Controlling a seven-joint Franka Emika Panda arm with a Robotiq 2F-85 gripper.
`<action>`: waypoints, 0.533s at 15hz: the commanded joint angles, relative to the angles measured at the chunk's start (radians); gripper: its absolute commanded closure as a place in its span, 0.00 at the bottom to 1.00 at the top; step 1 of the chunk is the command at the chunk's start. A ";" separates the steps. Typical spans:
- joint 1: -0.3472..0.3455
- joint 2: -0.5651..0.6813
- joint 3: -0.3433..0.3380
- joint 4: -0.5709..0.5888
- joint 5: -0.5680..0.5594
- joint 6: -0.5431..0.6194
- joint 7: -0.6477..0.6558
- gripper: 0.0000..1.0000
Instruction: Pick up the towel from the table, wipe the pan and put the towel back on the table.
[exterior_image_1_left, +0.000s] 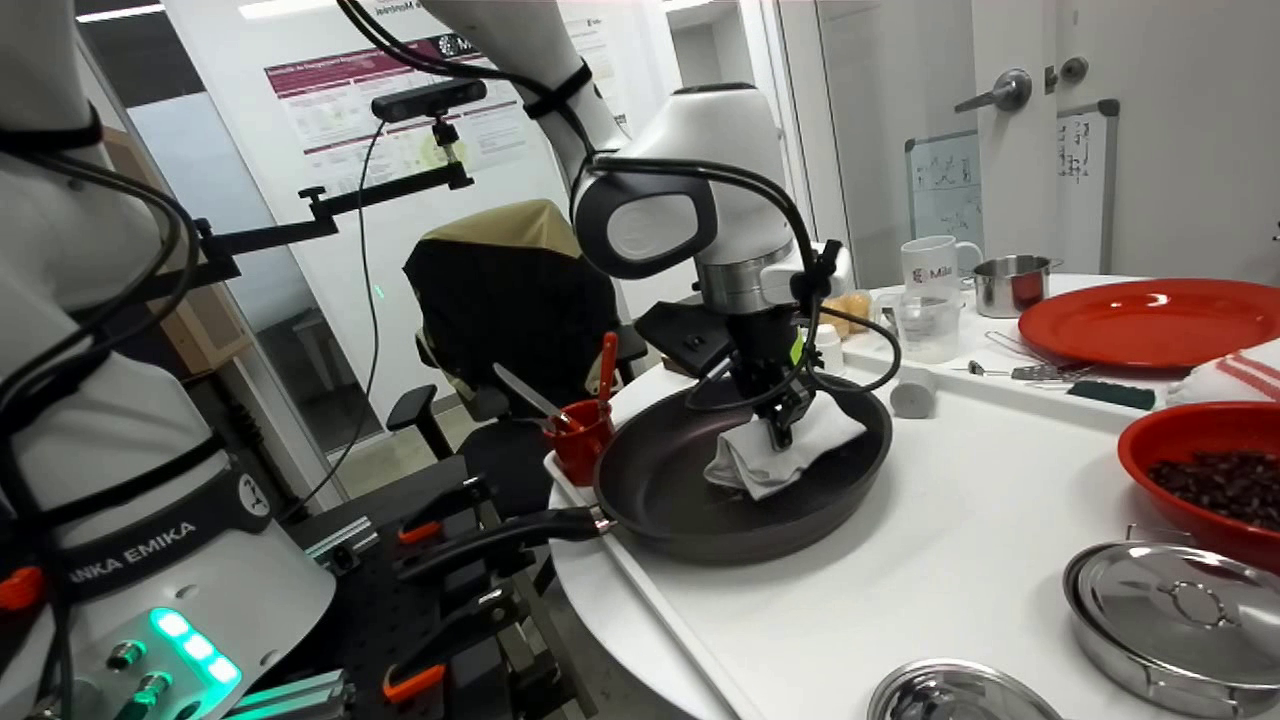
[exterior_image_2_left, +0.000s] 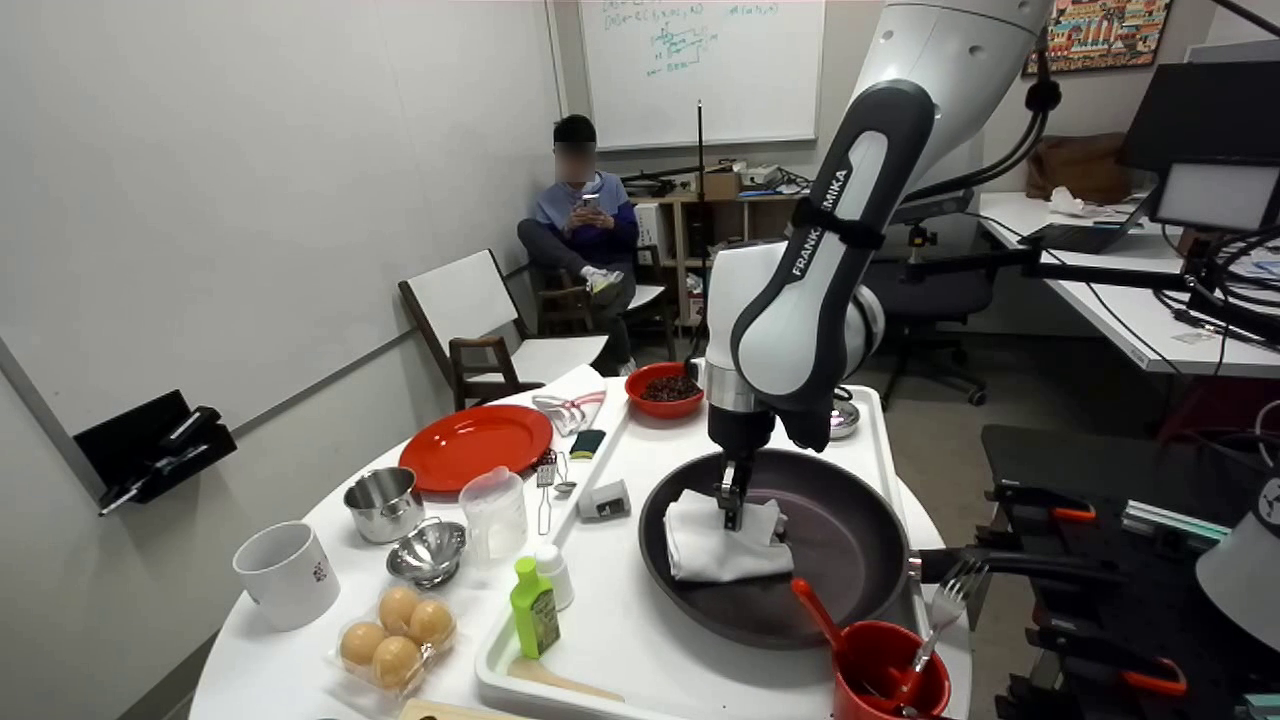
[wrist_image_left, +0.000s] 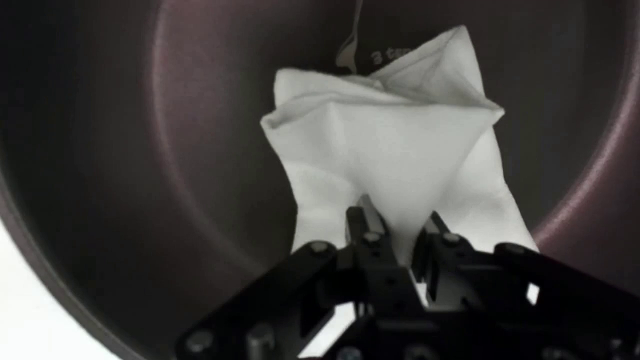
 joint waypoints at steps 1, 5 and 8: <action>0.007 -0.011 0.038 -0.035 -0.028 0.021 0.001 0.92; 0.014 -0.036 0.084 -0.097 -0.067 0.025 -0.043 0.92; 0.014 -0.066 0.105 -0.153 -0.106 0.023 -0.078 0.92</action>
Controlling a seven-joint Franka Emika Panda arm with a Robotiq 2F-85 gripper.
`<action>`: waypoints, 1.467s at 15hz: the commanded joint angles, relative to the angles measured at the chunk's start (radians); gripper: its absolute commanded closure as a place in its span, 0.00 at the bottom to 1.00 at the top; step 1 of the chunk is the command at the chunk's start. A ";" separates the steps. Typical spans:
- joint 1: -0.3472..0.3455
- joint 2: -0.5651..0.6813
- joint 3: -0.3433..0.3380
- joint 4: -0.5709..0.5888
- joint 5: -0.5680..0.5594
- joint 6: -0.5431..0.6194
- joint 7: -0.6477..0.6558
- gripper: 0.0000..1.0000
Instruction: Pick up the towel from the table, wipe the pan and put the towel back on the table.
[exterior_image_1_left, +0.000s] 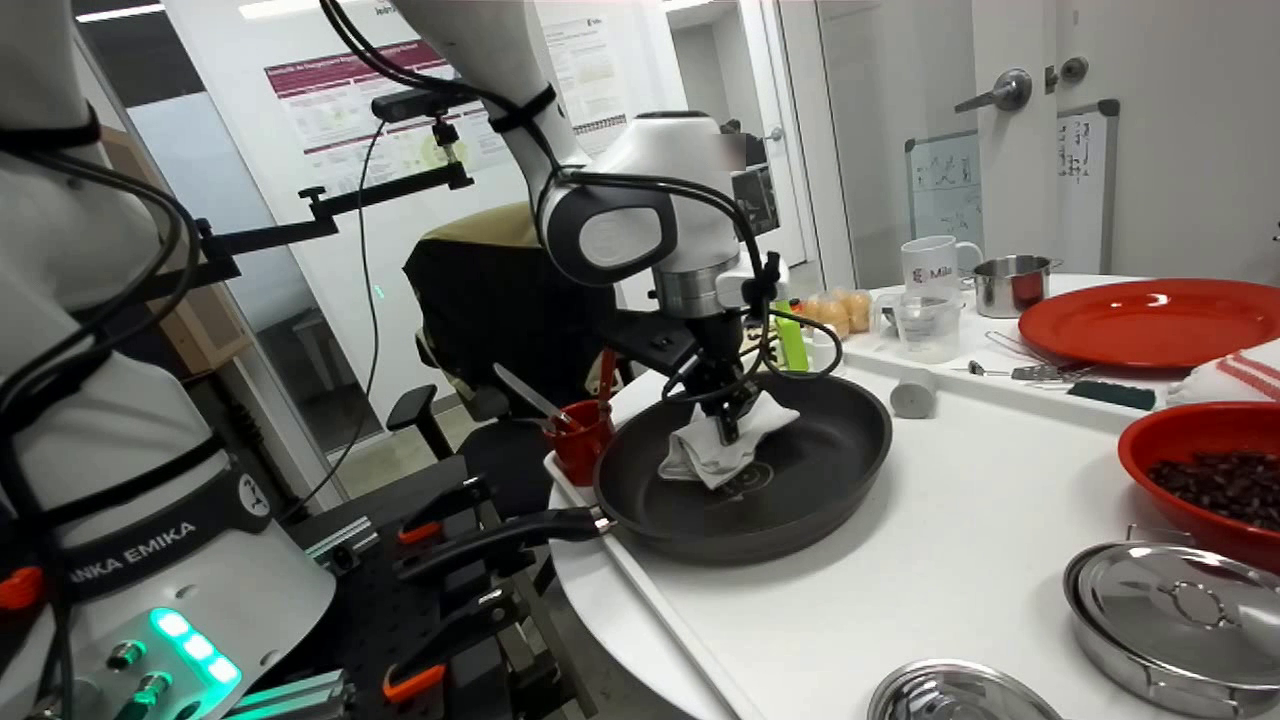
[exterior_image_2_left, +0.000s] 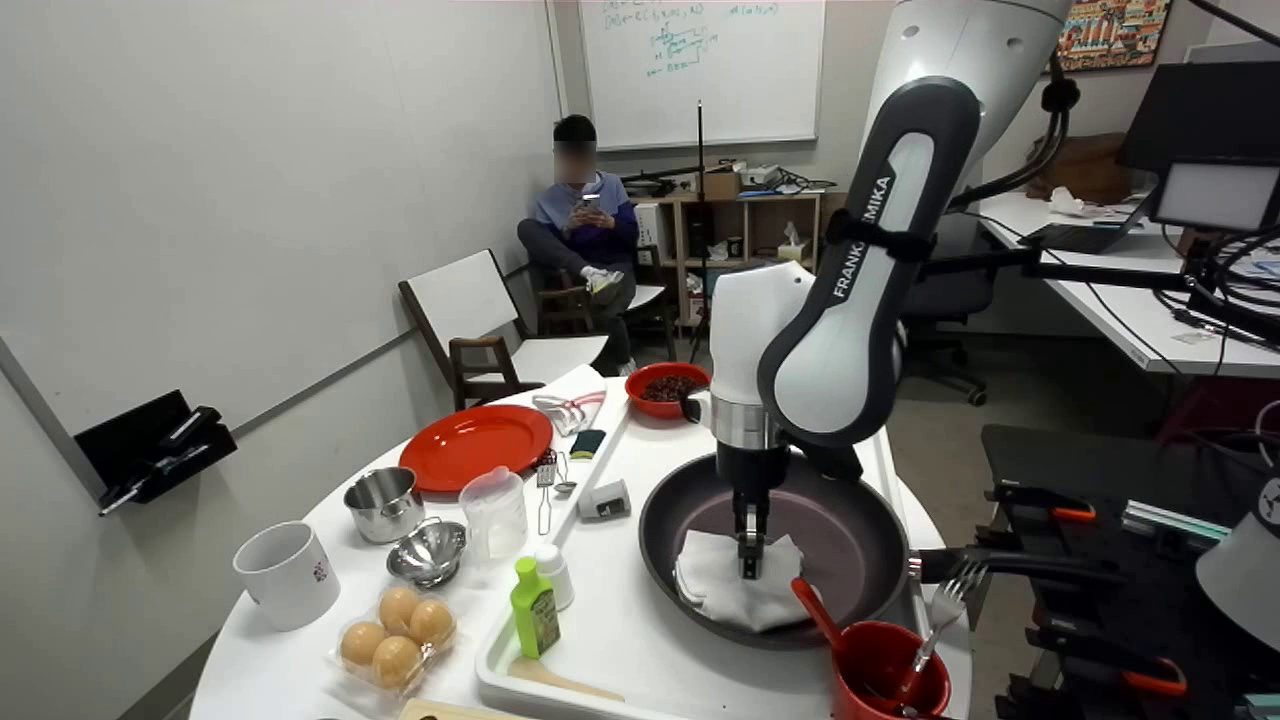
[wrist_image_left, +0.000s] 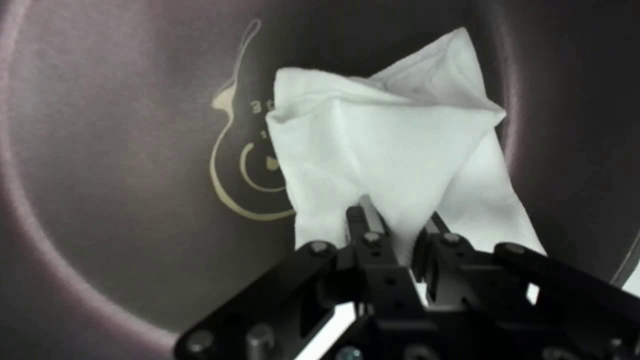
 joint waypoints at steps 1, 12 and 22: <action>-0.002 -0.060 0.021 -0.099 -0.050 0.011 -0.046 0.92; 0.026 -0.129 -0.160 -0.205 -0.204 0.010 -0.030 0.92; 0.064 -0.102 -0.325 -0.122 -0.253 0.090 0.076 0.92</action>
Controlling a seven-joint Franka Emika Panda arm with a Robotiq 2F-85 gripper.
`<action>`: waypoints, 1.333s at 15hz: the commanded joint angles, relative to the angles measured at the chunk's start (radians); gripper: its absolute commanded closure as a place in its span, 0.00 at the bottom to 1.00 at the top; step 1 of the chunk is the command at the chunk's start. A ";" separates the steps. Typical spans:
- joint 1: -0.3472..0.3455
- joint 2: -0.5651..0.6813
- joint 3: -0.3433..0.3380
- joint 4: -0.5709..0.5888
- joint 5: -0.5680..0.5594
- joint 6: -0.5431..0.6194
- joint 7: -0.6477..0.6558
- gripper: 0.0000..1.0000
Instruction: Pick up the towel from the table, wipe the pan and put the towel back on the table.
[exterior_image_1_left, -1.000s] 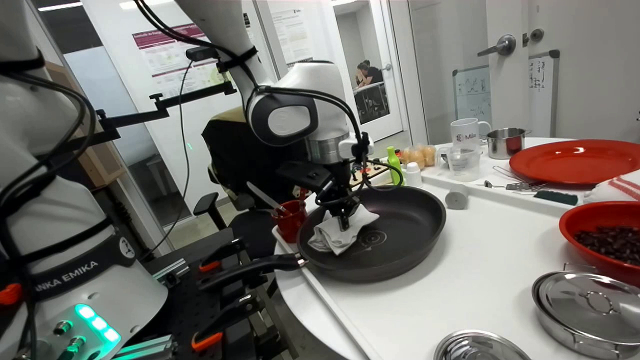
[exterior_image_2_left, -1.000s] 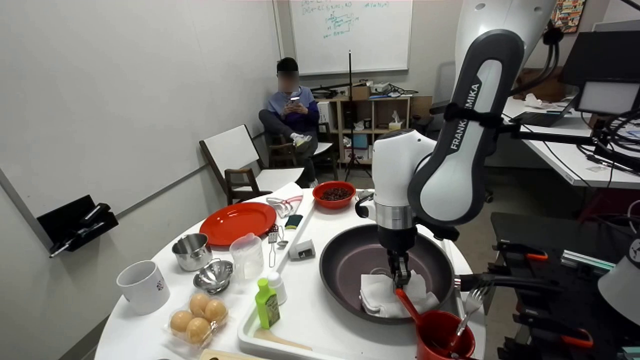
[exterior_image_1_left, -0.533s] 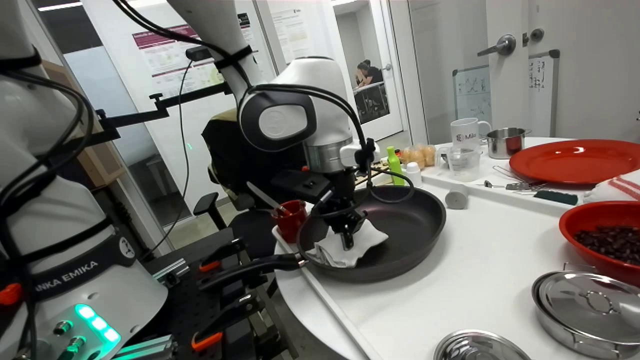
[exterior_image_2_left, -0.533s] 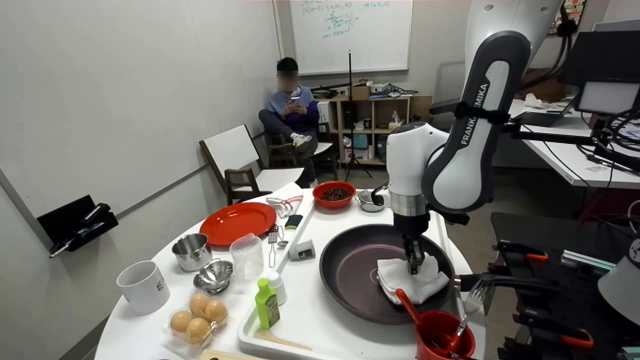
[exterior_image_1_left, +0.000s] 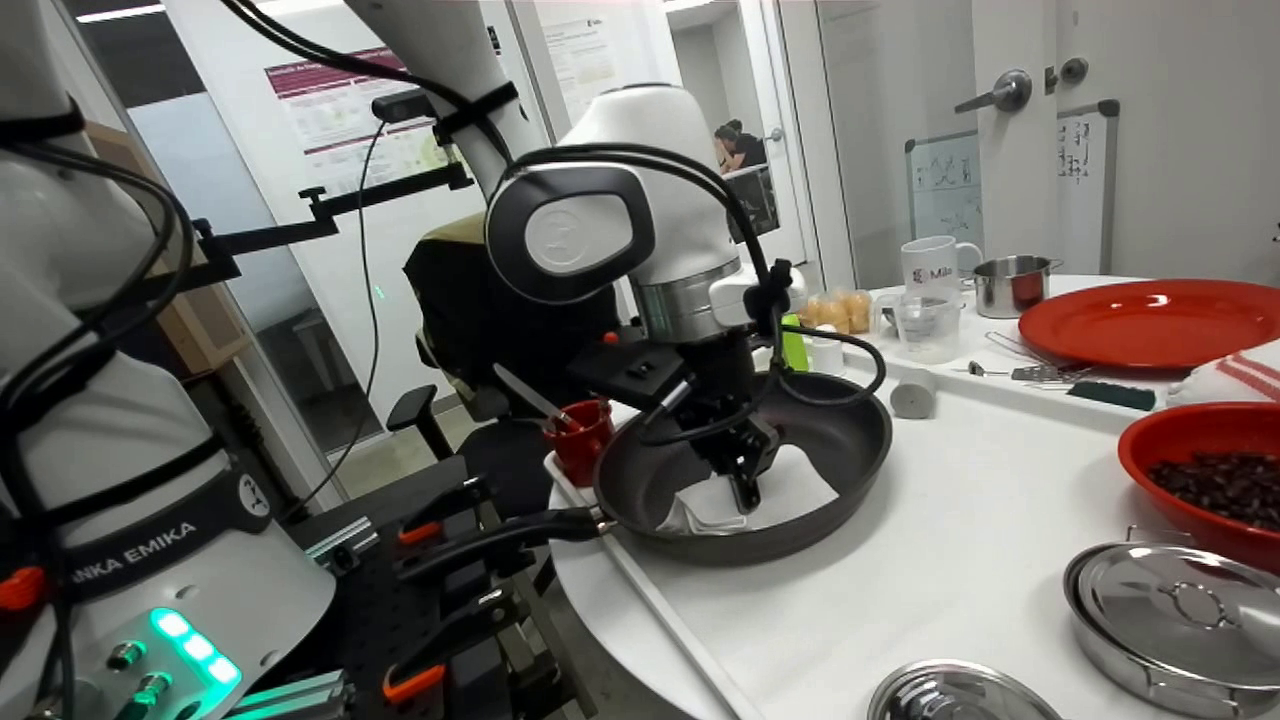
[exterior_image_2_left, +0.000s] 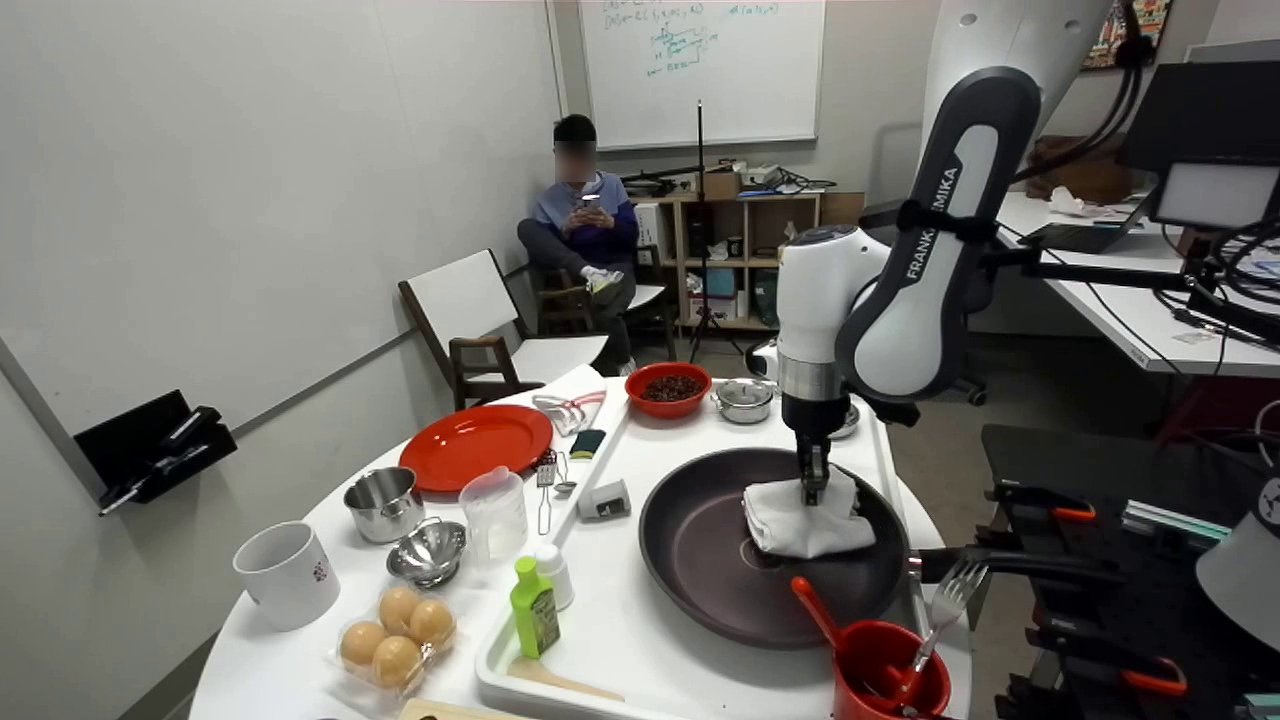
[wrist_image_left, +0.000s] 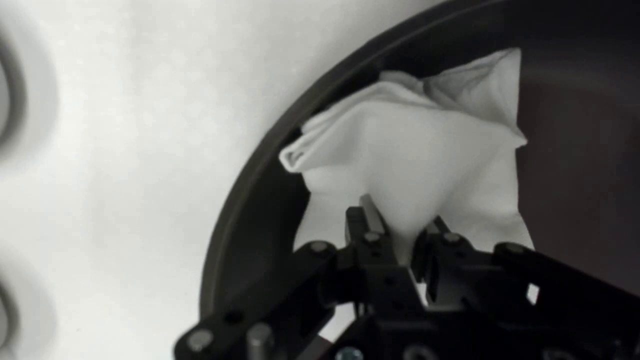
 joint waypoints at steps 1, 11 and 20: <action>0.029 0.015 -0.063 0.050 -0.033 0.032 0.080 0.92; 0.156 0.086 -0.134 0.070 -0.096 0.049 0.188 0.92; 0.233 0.093 -0.084 0.053 -0.101 0.071 0.200 0.92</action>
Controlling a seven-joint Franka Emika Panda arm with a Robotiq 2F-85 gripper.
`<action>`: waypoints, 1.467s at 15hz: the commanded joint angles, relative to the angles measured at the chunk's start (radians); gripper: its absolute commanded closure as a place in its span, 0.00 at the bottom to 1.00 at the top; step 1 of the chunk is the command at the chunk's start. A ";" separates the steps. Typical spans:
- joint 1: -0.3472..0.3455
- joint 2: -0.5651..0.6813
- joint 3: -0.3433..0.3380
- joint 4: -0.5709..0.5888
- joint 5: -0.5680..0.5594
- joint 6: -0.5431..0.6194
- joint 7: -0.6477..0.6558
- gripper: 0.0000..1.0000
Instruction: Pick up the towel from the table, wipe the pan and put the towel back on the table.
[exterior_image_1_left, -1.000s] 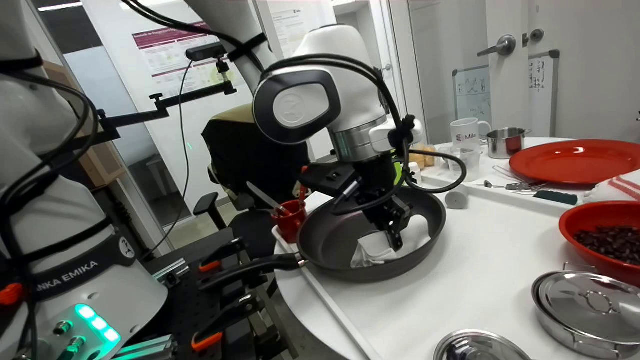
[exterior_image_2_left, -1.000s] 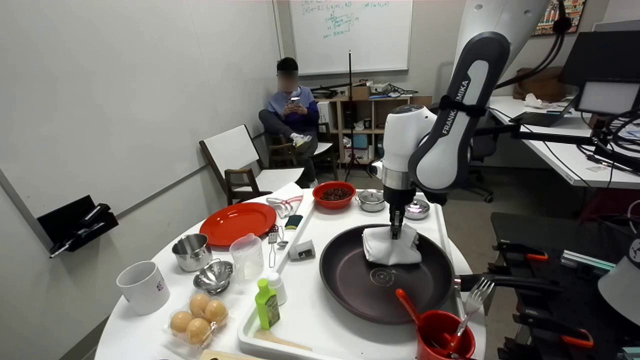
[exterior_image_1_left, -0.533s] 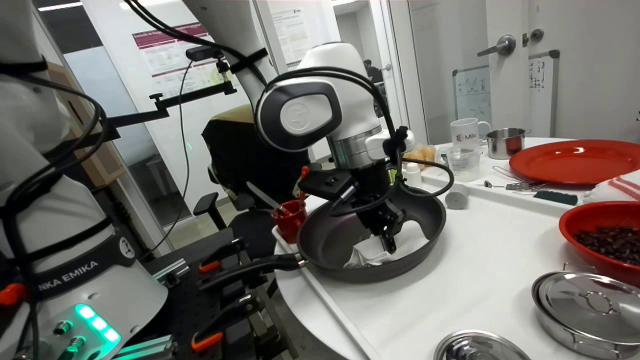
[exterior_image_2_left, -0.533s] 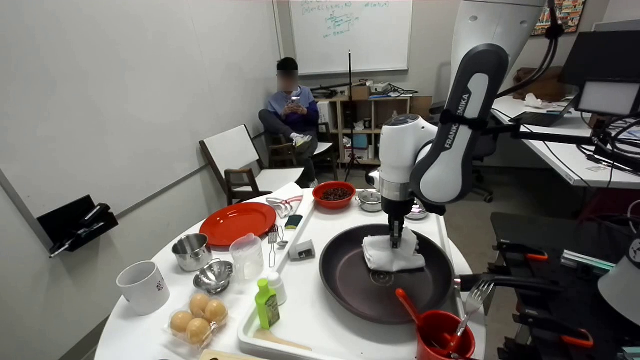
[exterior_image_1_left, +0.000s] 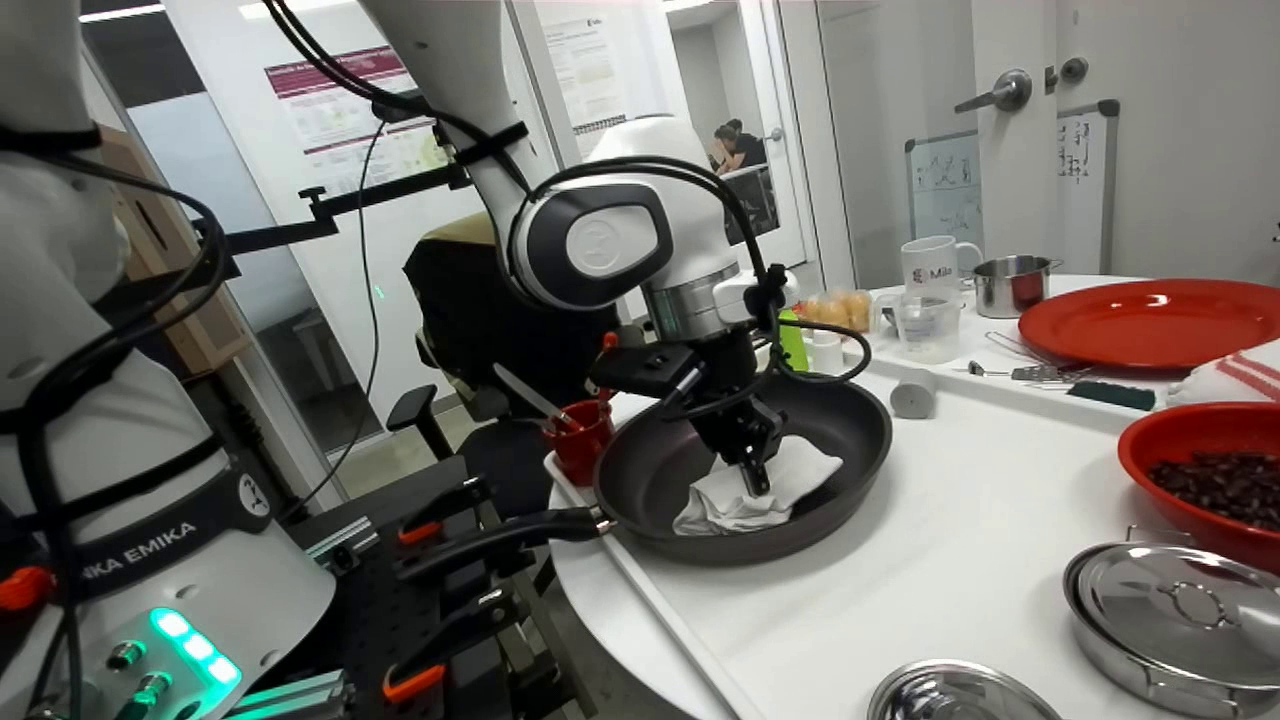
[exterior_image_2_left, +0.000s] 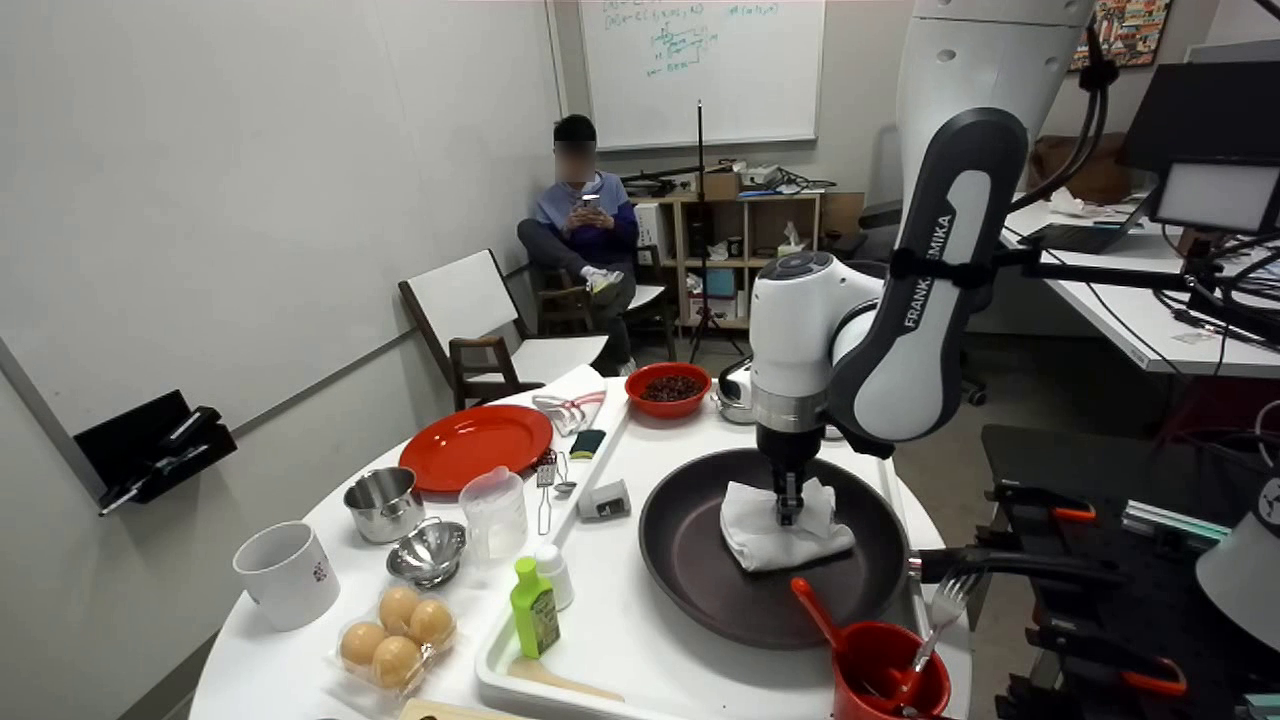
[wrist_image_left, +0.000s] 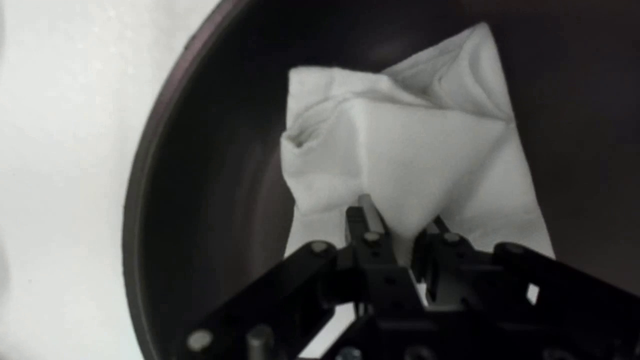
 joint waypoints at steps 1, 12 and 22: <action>0.027 0.005 0.038 -0.012 -0.018 0.032 0.030 0.92; 0.096 0.014 0.099 -0.038 -0.036 0.101 0.019 0.92; 0.105 0.170 0.007 0.170 0.001 0.236 0.020 0.92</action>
